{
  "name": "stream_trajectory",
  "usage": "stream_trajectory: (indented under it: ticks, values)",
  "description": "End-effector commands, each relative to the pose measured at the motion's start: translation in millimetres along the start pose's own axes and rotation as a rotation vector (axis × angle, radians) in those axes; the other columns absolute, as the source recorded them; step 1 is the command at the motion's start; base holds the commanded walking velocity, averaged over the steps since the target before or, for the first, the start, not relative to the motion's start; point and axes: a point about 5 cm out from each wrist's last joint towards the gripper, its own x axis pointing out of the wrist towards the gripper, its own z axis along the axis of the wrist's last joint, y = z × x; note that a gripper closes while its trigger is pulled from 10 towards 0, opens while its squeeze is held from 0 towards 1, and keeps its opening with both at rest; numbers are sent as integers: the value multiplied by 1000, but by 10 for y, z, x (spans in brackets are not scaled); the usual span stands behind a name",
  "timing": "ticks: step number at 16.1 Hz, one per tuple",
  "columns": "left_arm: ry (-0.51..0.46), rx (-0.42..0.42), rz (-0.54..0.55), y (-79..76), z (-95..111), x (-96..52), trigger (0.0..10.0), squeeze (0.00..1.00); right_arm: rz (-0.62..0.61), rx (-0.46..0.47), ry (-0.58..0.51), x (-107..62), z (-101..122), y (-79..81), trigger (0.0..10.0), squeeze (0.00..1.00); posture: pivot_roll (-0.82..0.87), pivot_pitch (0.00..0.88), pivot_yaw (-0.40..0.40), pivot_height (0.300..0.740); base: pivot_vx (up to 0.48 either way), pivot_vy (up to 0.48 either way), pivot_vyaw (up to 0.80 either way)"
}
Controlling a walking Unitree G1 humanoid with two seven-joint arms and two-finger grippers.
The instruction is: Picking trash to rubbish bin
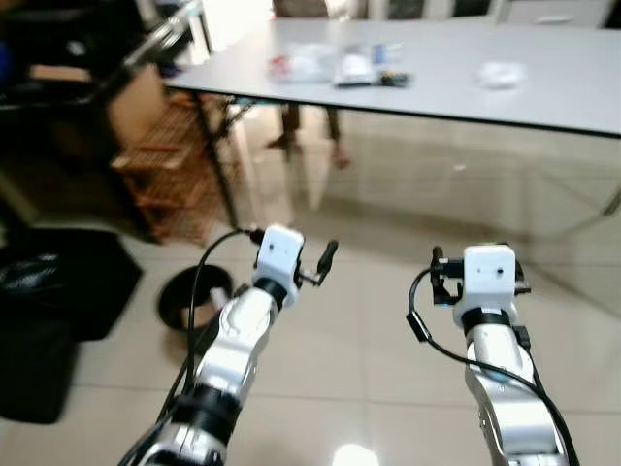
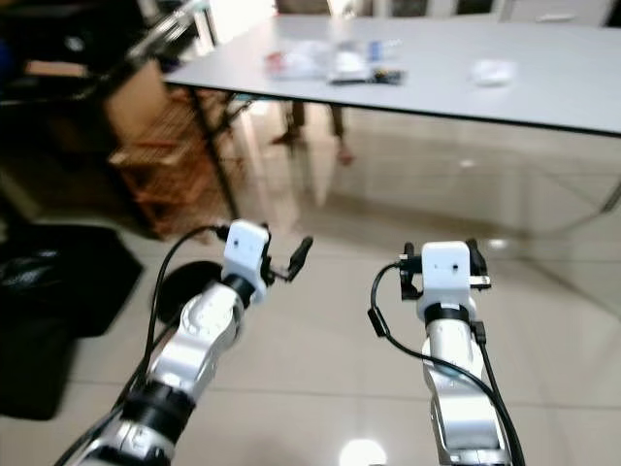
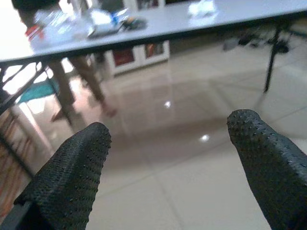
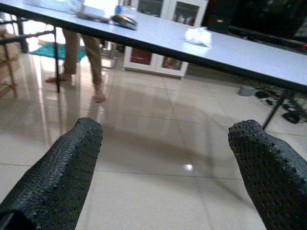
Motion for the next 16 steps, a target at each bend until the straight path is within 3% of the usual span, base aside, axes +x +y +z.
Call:
stream_trajectory:
  ticks: [1,11,16]
  values:
    - [18,18,16,88,-43,-39,10000,0,21,10,-12,-6,44,71,10000,0,-134,40,111,740,0,-480,0]
    - [14,25,33,146,-36,-37,10000,0,18,-9,-15,-7,25,2,10000,0,-140,30,109,740,0,-470,0]
    - [-4,21,88,247,-9,7,10000,0,45,-68,-18,42,2,-126,10000,0,-159,0,83,740,0,0,0]
